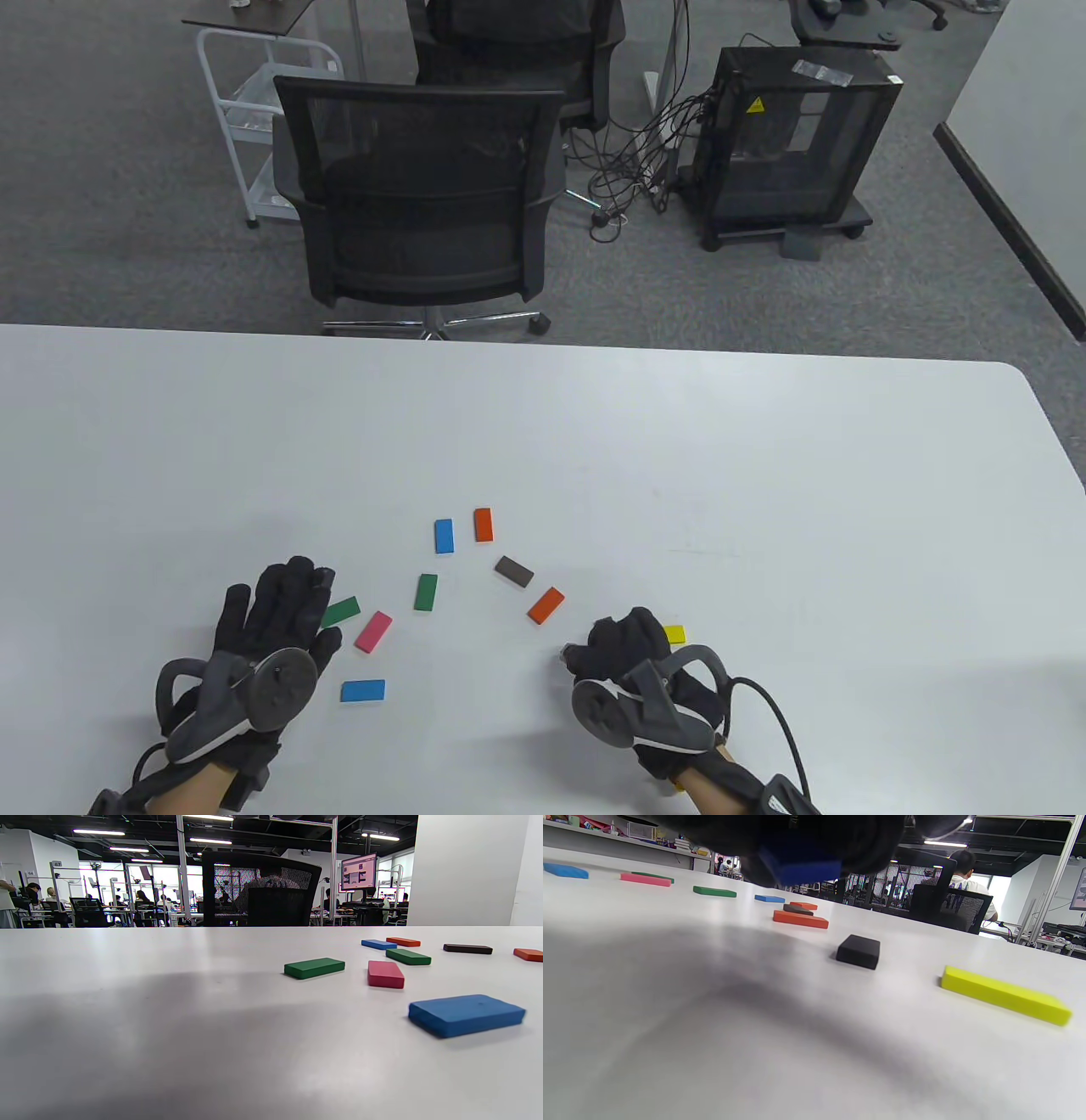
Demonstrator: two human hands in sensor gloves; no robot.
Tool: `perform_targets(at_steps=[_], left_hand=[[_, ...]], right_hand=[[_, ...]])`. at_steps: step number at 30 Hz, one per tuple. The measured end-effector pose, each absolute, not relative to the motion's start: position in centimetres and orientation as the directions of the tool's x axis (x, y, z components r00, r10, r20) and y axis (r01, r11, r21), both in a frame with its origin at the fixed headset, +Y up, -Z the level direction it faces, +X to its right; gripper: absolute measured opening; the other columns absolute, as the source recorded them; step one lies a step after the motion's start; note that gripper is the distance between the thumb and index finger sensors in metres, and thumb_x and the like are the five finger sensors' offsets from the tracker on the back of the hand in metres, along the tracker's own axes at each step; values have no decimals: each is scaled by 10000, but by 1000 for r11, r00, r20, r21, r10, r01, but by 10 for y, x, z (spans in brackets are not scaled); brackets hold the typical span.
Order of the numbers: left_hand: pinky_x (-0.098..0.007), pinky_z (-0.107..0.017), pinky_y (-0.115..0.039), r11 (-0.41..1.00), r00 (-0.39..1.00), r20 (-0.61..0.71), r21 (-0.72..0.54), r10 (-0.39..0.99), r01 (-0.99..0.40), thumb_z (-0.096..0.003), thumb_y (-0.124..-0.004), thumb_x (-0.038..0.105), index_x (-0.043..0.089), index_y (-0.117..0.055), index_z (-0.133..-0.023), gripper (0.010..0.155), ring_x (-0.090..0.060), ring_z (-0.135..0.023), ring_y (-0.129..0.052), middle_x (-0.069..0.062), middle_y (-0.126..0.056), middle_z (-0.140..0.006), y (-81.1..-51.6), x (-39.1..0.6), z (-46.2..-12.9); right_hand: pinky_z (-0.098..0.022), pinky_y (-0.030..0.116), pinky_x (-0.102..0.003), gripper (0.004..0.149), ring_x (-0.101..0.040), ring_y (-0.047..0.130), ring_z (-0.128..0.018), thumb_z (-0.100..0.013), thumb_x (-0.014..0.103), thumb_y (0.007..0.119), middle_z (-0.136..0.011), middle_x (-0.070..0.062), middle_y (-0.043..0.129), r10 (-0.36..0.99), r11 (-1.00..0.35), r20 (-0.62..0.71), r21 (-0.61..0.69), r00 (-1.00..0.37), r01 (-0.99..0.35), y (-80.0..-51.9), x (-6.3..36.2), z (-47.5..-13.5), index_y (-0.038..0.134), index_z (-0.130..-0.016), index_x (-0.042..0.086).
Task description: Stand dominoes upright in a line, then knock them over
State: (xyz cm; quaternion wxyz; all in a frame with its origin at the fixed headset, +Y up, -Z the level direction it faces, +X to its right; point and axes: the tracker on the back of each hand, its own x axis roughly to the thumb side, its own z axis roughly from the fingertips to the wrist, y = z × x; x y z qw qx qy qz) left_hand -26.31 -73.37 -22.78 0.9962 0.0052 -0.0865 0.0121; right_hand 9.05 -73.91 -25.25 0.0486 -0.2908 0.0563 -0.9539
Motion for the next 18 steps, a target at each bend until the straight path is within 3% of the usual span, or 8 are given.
perform_targets(at_steps=[11, 18], left_hand=[[-570, -881, -237, 999, 983, 185, 26, 16, -22, -704, -398, 502, 190, -323, -1274, 654, -383, -1225, -322, -112, -305, -1342, -733, -263, -226], [-571, -882, -235, 1000, 977, 211, 30, -12, 6, -704, -398, 505, 192, -318, -1274, 656, -382, -1226, -319, -110, -303, -1343, -736, -258, -225]], right_hand=[[-740, 579, -544, 357, -204, 860, -695, -516, 420, 745, -867, -128, 798, -39, -986, 568, -154, -822, -60, -726, 95, -249, 769, -845, 283], [-746, 582, -531, 352, -221, 882, -728, -527, 390, 768, -898, -127, 820, 94, -982, 616, -70, -782, -174, -714, 84, -254, 786, -855, 262]])
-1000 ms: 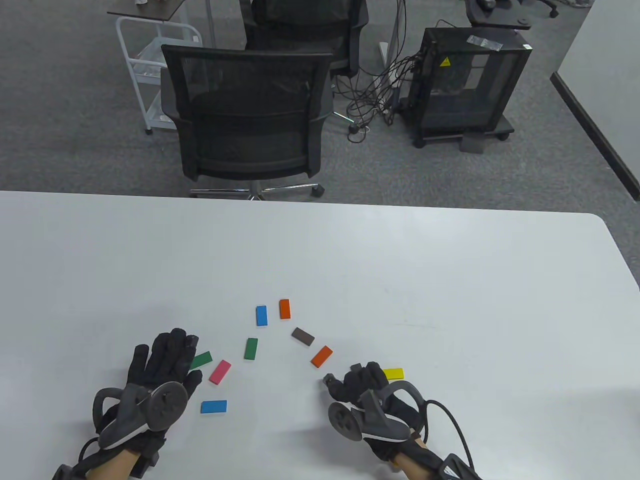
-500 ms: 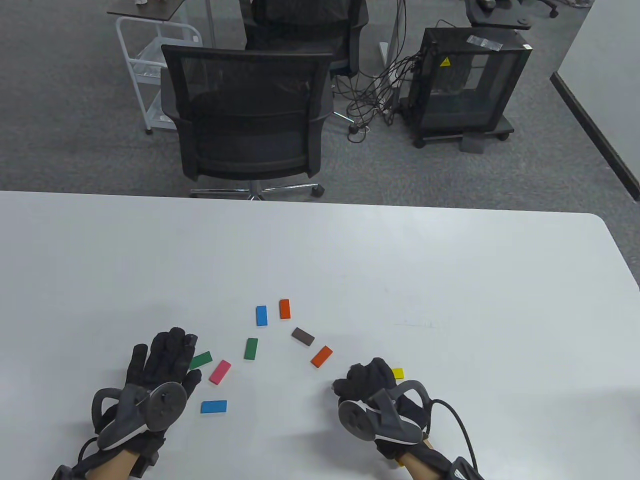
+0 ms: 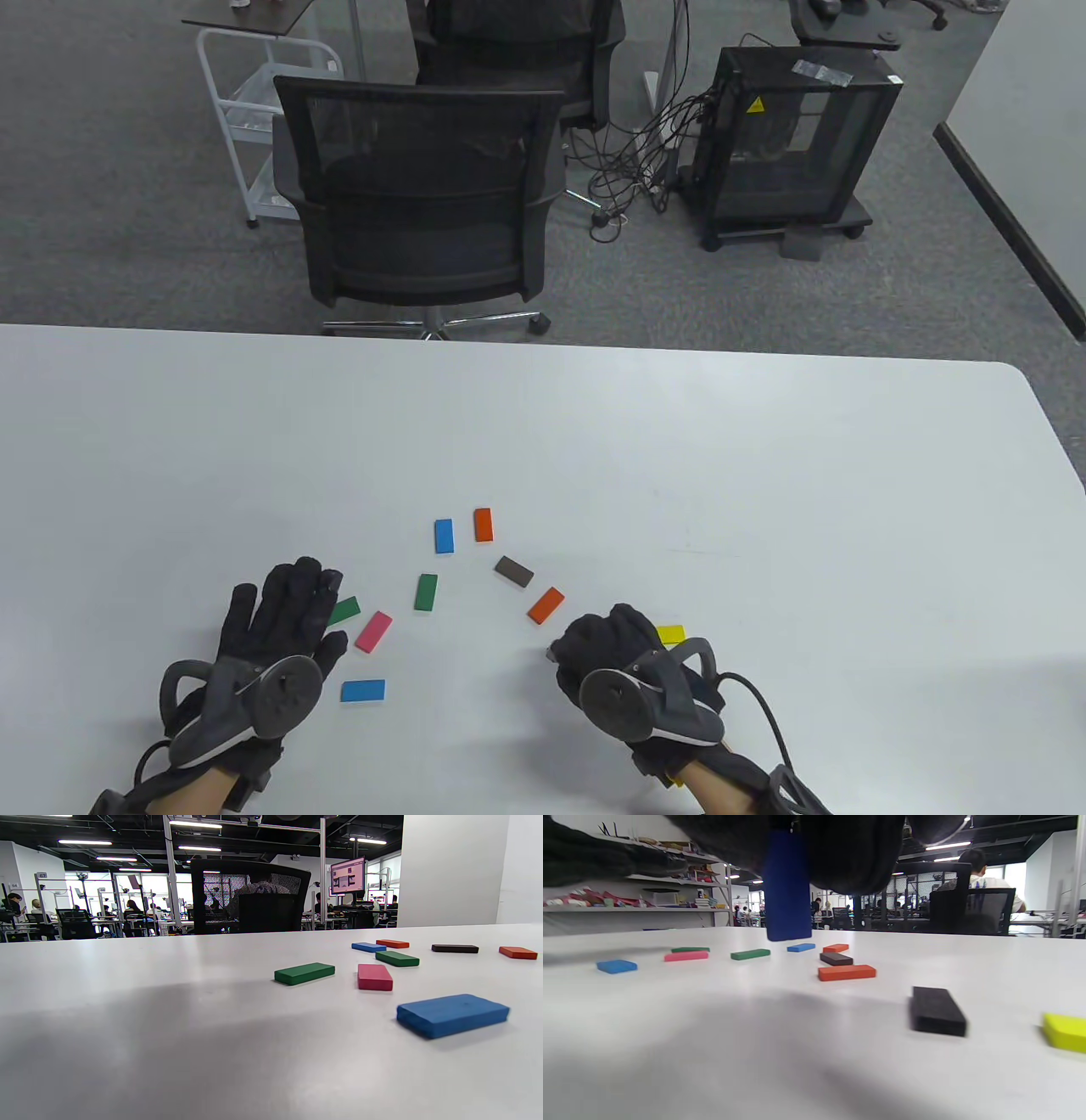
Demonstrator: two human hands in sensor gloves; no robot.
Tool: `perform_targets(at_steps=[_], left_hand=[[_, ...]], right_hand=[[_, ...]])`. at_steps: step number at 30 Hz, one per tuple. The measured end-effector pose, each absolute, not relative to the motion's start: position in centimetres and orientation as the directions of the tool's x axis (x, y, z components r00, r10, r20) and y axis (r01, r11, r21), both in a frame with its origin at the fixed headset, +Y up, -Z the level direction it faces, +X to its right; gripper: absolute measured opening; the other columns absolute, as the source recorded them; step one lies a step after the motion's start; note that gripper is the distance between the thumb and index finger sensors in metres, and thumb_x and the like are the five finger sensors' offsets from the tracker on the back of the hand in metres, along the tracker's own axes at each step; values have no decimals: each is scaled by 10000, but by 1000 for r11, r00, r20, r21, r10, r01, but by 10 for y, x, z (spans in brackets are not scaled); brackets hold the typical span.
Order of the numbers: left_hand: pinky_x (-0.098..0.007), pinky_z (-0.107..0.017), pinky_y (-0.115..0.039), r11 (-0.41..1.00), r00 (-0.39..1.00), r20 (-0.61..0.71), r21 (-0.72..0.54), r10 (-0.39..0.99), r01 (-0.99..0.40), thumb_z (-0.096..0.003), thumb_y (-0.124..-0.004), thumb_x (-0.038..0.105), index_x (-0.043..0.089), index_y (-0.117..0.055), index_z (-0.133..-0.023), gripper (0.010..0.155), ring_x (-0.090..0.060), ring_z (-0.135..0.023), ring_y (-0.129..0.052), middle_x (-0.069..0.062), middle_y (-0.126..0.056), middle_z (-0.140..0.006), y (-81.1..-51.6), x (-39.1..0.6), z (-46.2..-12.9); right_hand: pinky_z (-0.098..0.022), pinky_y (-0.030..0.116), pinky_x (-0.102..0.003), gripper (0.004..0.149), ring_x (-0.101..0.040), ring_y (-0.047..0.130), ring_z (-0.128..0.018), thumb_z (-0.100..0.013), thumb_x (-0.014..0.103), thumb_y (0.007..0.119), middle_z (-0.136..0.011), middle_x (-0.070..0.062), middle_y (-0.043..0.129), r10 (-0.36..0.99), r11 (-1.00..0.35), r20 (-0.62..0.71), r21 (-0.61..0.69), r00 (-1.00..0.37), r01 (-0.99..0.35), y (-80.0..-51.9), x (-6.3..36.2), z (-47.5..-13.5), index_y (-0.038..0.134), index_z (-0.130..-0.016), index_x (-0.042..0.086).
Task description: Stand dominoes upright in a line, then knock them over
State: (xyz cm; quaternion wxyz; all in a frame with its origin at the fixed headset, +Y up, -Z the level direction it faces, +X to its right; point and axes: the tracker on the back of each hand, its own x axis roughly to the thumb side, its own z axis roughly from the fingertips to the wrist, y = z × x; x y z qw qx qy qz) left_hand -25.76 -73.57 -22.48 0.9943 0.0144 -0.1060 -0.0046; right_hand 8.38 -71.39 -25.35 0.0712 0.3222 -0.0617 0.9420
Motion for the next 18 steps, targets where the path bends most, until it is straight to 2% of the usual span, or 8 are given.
perform_targets(at_steps=[3, 11, 18], left_hand=[[-570, -882, -236, 999, 975, 222, 30, -17, 10, -703, -398, 506, 191, -318, -1274, 657, -381, -1226, -321, -111, -303, -1342, -736, -256, -224], [-570, -881, -236, 999, 968, 251, 34, -28, 20, -704, -397, 510, 190, -313, -1275, 660, -384, -1225, -318, -111, -300, -1343, -737, -254, -222], [-570, -880, -236, 999, 966, 258, 38, -31, 22, -704, -396, 513, 185, -310, -1276, 664, -385, -1225, -315, -114, -295, -1343, -737, -253, -221]], right_hand=[[-748, 580, -528, 358, -220, 881, -734, -531, 385, 769, -904, -124, 819, 94, -986, 651, -45, -753, -163, -712, 70, -258, 778, -867, 261], [-761, 553, -528, 477, -227, 863, -766, -534, 374, 773, -931, -109, 803, 137, -986, 738, 36, -661, -164, -722, 27, -264, 690, -988, 253], [-766, 540, -532, 487, -236, 851, -787, -538, 364, 774, -948, -105, 791, 158, -984, 769, 66, -619, -168, -730, 6, -261, 681, -1002, 248]])
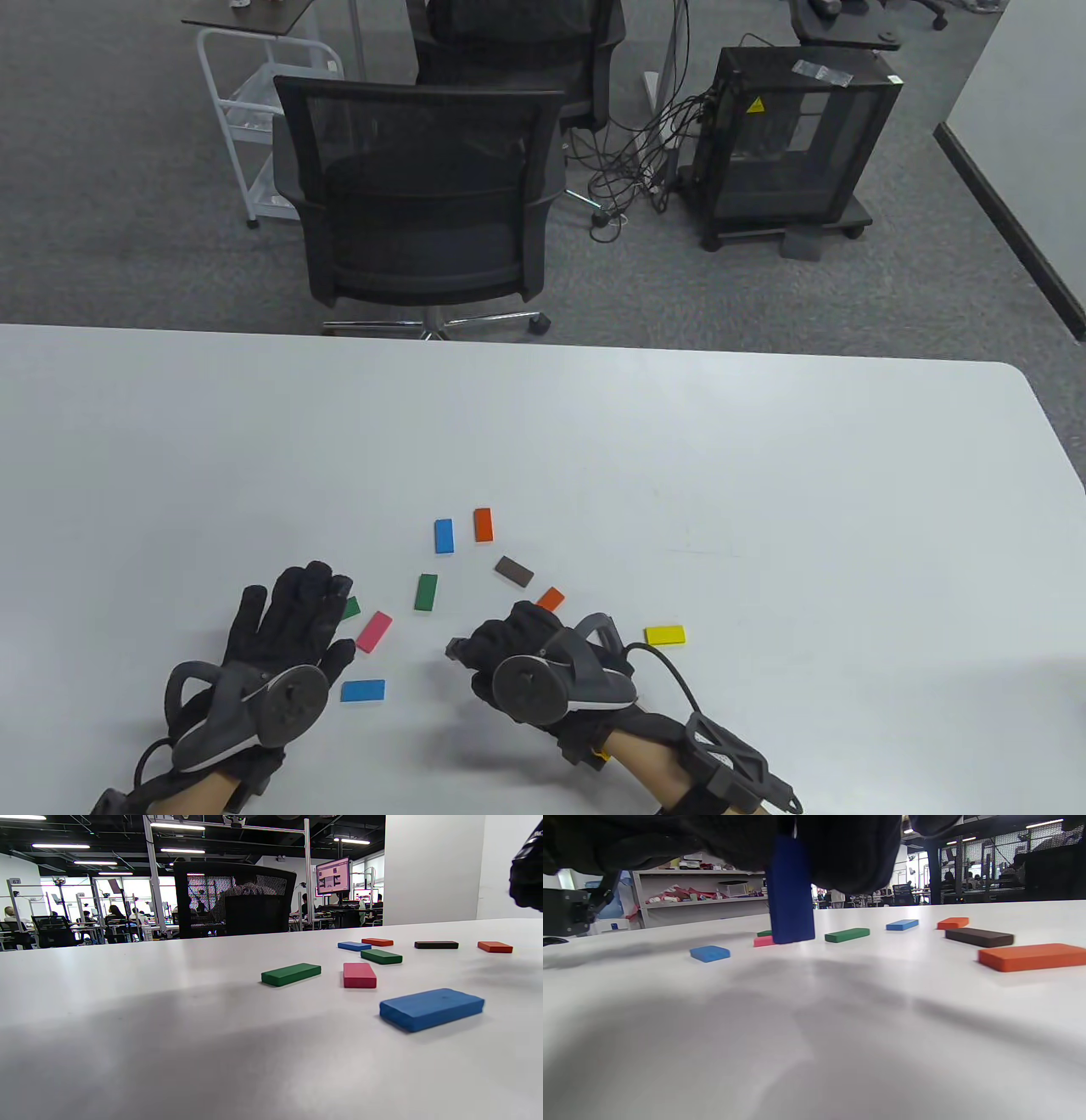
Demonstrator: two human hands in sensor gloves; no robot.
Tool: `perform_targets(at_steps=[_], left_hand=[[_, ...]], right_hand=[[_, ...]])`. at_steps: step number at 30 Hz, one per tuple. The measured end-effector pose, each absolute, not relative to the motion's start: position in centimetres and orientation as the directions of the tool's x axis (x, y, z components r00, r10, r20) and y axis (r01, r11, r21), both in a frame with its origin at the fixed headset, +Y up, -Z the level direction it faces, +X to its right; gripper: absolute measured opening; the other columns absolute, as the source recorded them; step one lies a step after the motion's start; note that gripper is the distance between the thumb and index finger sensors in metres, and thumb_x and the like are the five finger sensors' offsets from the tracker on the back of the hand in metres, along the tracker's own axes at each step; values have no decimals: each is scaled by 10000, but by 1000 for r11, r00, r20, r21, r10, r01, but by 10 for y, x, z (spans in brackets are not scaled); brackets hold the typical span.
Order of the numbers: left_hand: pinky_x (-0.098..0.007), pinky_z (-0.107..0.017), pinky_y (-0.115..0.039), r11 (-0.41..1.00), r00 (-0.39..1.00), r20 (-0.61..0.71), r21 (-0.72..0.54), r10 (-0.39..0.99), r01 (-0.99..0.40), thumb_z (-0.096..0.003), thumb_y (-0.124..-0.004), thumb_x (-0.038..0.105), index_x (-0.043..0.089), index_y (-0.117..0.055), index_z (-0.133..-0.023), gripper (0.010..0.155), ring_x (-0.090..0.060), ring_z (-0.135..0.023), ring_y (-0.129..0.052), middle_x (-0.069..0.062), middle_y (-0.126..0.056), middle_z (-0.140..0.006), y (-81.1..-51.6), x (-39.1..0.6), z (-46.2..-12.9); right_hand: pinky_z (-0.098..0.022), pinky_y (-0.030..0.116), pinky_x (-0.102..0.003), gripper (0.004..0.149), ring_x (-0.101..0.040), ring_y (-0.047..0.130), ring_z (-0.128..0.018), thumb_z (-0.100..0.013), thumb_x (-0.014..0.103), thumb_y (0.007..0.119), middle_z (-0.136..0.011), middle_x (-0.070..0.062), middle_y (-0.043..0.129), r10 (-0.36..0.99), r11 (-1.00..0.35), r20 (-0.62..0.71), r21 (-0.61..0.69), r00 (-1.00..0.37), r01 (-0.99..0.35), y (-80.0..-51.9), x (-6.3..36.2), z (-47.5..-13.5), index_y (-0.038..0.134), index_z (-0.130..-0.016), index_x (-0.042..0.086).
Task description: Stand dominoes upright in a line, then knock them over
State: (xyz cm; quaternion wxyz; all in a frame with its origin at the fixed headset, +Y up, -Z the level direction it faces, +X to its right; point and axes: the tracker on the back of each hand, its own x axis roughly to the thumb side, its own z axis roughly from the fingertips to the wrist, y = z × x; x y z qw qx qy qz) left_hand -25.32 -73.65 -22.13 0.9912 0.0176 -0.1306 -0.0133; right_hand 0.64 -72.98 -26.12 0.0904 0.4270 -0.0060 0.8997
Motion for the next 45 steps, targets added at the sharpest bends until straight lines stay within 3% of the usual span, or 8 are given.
perform_targets(at_steps=[23, 39, 45], left_hand=[[-572, -879, -236, 999, 966, 254, 31, -46, 40, -704, -395, 518, 184, -305, -1275, 668, -385, -1225, -314, -114, -294, -1342, -736, -253, -220], [-571, -880, -234, 998, 966, 253, 35, -52, 45, -703, -395, 521, 185, -299, -1276, 672, -386, -1226, -311, -118, -290, -1342, -735, -253, -220], [-572, -879, -234, 998, 965, 254, 38, -56, 48, -702, -396, 523, 186, -296, -1276, 673, -386, -1225, -311, -118, -288, -1342, -735, -252, -220]], right_hand=[[-764, 524, -542, 463, -253, 823, -821, -545, 356, 775, -986, -69, 767, 92, -995, 777, 52, -622, -83, -746, 0, -257, 698, -992, 260], [-770, 494, -565, 648, -294, 775, -879, -531, 446, 776, -1053, -144, 675, 77, -997, 768, 78, -636, -27, -744, 4, -258, 568, -1103, 224], [-779, 472, -568, 686, -307, 741, -922, -530, 457, 773, -1100, -146, 610, 11, -1000, 725, 17, -688, 1, -730, 32, -265, 526, -1127, 228]])
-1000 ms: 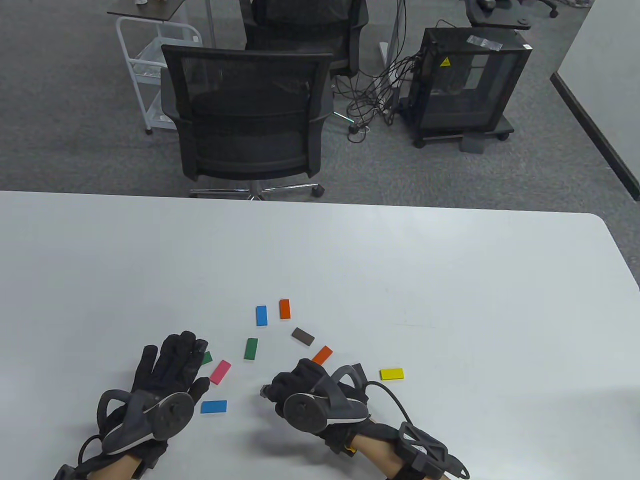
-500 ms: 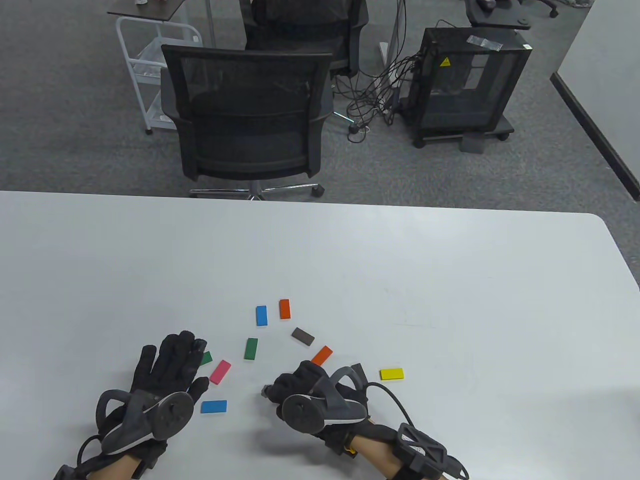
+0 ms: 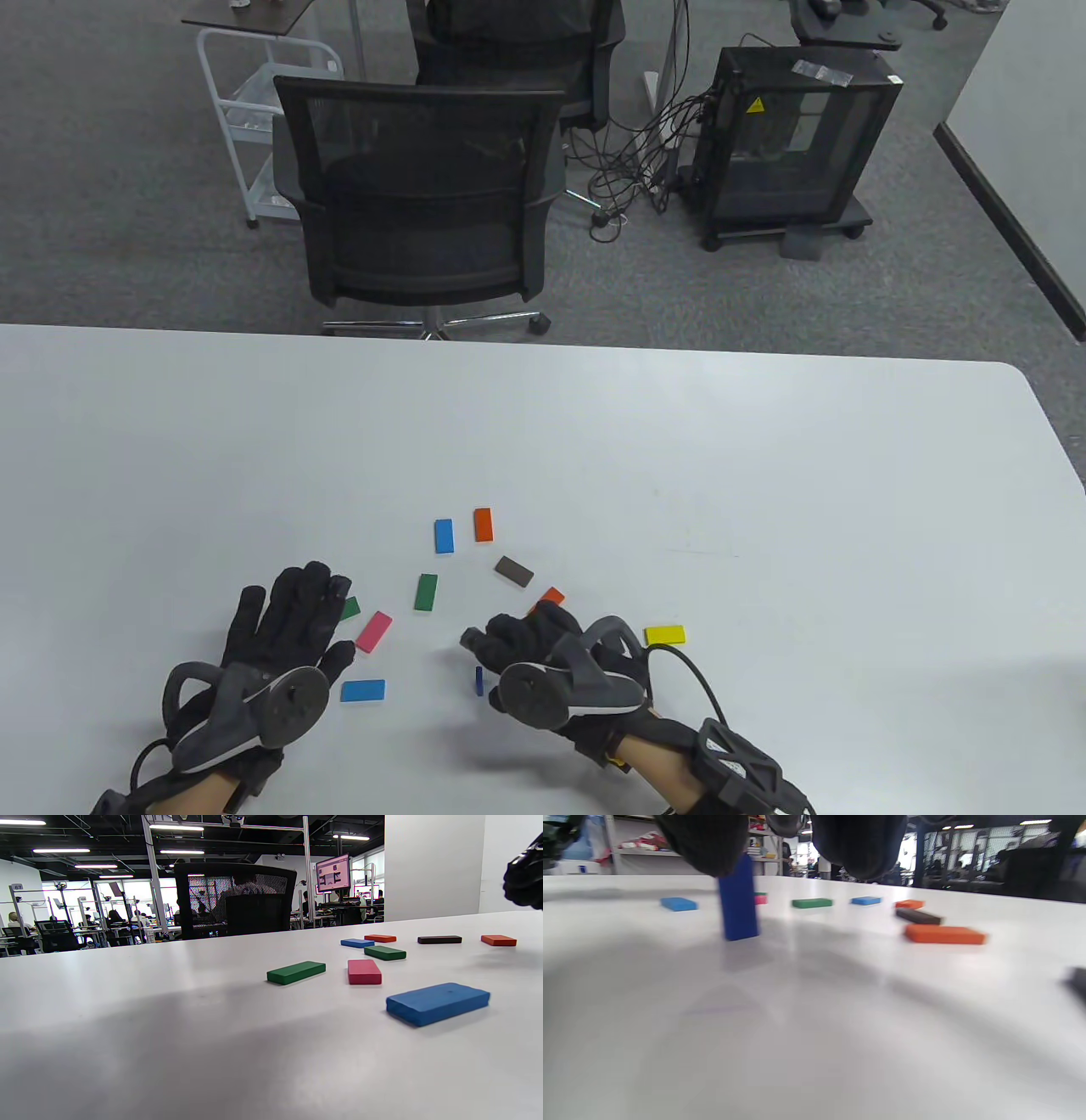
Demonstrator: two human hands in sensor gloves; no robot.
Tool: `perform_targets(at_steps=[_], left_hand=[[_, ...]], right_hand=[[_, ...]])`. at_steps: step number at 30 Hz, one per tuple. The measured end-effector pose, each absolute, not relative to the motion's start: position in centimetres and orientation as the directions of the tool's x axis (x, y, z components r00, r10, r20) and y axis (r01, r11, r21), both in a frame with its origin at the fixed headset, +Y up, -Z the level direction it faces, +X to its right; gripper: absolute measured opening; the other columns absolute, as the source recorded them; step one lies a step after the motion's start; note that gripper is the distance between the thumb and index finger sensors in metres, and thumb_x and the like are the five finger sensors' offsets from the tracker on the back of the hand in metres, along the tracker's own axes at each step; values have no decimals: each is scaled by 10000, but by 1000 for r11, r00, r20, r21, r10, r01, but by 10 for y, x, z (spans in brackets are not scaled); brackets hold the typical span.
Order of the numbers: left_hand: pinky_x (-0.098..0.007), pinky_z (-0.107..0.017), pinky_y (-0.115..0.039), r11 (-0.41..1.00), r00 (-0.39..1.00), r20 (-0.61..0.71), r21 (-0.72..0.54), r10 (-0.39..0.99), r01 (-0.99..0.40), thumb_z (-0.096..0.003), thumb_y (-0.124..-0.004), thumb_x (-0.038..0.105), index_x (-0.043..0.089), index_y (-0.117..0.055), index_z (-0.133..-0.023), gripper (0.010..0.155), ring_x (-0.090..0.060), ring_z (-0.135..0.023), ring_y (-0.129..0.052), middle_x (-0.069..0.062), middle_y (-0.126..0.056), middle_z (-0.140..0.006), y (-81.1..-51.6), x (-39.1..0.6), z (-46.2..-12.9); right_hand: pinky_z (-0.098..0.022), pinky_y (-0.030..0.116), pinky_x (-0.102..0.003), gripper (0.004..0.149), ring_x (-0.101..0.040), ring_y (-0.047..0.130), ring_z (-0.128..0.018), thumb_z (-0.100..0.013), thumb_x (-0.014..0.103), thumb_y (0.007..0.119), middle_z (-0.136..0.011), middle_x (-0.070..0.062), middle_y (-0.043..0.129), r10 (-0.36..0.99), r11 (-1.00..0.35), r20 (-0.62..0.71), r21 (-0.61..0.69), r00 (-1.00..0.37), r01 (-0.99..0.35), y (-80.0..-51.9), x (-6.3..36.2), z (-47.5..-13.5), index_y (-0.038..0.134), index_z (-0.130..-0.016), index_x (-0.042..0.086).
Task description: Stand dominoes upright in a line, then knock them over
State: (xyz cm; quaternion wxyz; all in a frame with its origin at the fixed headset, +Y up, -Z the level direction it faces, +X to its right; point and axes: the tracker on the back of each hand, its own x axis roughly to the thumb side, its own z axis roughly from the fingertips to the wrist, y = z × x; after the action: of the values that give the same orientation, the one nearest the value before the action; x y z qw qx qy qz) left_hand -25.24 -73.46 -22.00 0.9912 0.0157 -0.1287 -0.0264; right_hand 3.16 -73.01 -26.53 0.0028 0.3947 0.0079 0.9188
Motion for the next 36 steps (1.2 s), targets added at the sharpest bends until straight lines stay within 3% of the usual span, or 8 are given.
perform_targets(at_steps=[6, 12, 26, 29, 36], left_hand=[[-572, -879, -234, 998, 965, 255, 45, -57, 47, -702, -395, 523, 185, -295, -1276, 674, -388, -1224, -312, -116, -288, -1342, -734, -252, -220], [-572, -880, -235, 998, 965, 257, 46, -61, 51, -702, -395, 525, 186, -294, -1277, 675, -386, -1225, -311, -115, -288, -1343, -734, -252, -220], [-573, -879, -236, 998, 966, 253, 45, -62, 53, -702, -395, 525, 184, -287, -1278, 678, -387, -1225, -314, -120, -288, -1343, -734, -252, -219], [-572, -879, -235, 998, 965, 253, 45, -63, 53, -702, -394, 525, 185, -293, -1276, 675, -388, -1225, -313, -116, -290, -1343, -734, -252, -219], [-572, -879, -236, 998, 965, 255, 42, -65, 56, -702, -394, 525, 183, -290, -1277, 677, -387, -1225, -315, -120, -289, -1343, -734, -252, -219]], right_hand=[[-784, 470, -562, 661, -300, 737, -938, -530, 446, 779, -1100, -125, 625, -31, -1000, 601, -20, -799, 23, -724, 88, -285, 549, -1117, 249], [-783, 479, -559, 642, -299, 742, -945, -538, 427, 776, -1101, -110, 639, -93, -993, 498, 20, -862, 119, -739, 131, -297, 554, -1116, 257], [-784, 469, -565, 635, -313, 730, -963, -552, 405, 766, -1109, -115, 639, -144, -963, 420, 151, -896, 225, -756, 146, -303, 541, -1126, 255], [-783, 471, -564, 618, -311, 733, -955, -557, 375, 767, -1101, -105, 646, -111, -965, 409, 173, -906, 197, -757, 148, -304, 550, -1122, 249], [-767, 524, -539, 559, -248, 814, -828, -552, 337, 769, -980, -111, 731, -138, -972, 420, 114, -897, 203, -760, 146, -303, 617, -1079, 230]])
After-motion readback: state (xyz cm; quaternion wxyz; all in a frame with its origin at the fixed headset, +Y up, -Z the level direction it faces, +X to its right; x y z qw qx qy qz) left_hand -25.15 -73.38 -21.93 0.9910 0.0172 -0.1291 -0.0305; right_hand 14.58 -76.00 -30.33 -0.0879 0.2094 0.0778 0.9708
